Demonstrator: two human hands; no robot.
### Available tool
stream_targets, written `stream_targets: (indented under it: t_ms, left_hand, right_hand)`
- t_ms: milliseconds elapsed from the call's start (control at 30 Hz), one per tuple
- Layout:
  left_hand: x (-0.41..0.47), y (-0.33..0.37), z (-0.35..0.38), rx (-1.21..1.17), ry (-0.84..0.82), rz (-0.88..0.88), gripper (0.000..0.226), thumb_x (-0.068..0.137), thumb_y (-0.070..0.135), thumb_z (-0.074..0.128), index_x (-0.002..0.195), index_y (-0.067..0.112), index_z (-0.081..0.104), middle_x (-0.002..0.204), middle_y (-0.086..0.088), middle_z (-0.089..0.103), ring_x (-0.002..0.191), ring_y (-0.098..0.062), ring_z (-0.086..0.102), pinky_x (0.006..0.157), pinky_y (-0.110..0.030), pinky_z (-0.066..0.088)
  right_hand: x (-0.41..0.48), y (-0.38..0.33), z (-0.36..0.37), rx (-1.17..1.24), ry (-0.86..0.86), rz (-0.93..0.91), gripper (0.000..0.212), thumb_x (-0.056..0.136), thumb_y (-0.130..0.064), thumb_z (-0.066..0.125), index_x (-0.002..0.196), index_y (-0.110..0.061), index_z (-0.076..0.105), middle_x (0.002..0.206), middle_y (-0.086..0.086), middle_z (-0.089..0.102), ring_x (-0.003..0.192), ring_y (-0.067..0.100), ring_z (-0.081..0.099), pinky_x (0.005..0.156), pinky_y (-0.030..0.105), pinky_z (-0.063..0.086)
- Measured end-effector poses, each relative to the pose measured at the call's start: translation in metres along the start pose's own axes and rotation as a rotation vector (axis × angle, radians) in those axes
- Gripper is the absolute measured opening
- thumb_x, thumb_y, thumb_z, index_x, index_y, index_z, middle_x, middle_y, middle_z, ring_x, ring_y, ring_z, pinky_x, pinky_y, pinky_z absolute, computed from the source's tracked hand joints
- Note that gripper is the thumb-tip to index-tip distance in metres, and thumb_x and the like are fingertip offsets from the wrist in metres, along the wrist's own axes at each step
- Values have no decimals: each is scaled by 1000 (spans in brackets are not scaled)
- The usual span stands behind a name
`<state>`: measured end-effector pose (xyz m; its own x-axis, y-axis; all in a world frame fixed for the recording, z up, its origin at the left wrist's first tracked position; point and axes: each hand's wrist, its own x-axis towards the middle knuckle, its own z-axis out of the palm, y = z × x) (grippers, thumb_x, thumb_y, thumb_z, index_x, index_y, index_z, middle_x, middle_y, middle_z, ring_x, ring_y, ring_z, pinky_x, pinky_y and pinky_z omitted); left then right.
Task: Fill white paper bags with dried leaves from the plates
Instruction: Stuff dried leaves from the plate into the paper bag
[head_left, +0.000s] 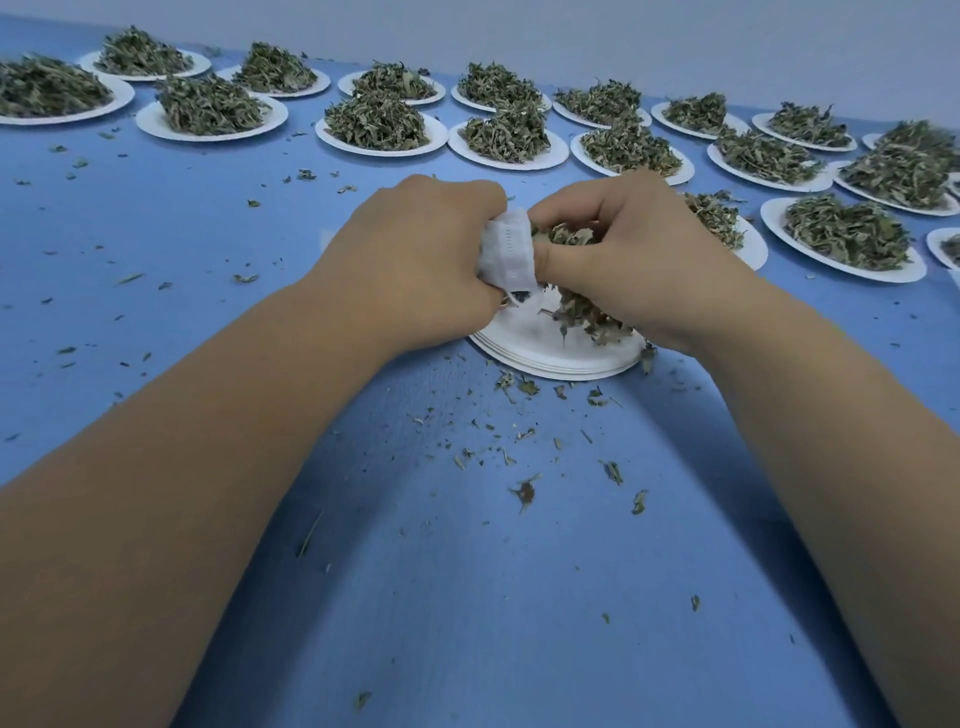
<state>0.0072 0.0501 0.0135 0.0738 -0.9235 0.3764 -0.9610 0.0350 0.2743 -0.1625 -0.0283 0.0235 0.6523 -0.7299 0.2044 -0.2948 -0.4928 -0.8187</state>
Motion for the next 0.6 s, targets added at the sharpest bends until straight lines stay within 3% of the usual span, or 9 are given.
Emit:
stream_targets:
  t_ms: [167,267,333,433,533,600]
  left_hand:
    - [1,1,3,61,-18,-19,24,77,30,66,82,25,43,75,3,49,75,-28,51,57,-34,36]
    - [1,-3,1,94,-22,-28,22,78,30,67,84,23,47,76,0,51,75,-28,52,55,-33,36]
    - [0,-2,1,98,-38,-18,23,77,30,66,80,24,44,75,1,50,73,-28,51,53,-32,32]
    - [1,0,3,129,-62,-1,19,78,30,65,86,23,49,79,0,52,76,-29,53,55,-32,34]
    - [3,0,3,183,-82,31,18,78,27,62,84,23,46,77,0,51,74,-28,52,56,-32,34]
    - [4,2,3,221,-104,49,17,78,26,61,83,24,45,76,1,49,72,-26,50,55,-31,32]
  right_hand:
    - [1,-4,0,34,-78,26,24,79,-19,62,100,-21,71,83,-2,67,73,11,57,71,33,48]
    - [0,-4,-17,-53,-87,21,29,76,-29,57,103,-33,67,106,-11,72,103,13,66,95,44,52]
    - [-5,-2,-33,-187,-155,12,32,77,-41,59,108,-47,65,115,-23,66,111,2,63,89,43,54]
    - [-15,1,-44,-455,-313,21,45,71,-68,71,112,-63,55,115,-37,58,103,-11,61,80,27,48]
    - [-15,6,-36,-540,-340,-17,55,75,-58,78,124,-54,53,97,-54,51,86,-28,53,69,15,43]
    - [-13,7,-31,-565,-256,-52,54,76,-51,82,125,-45,59,93,-40,58,80,-25,54,68,13,43]
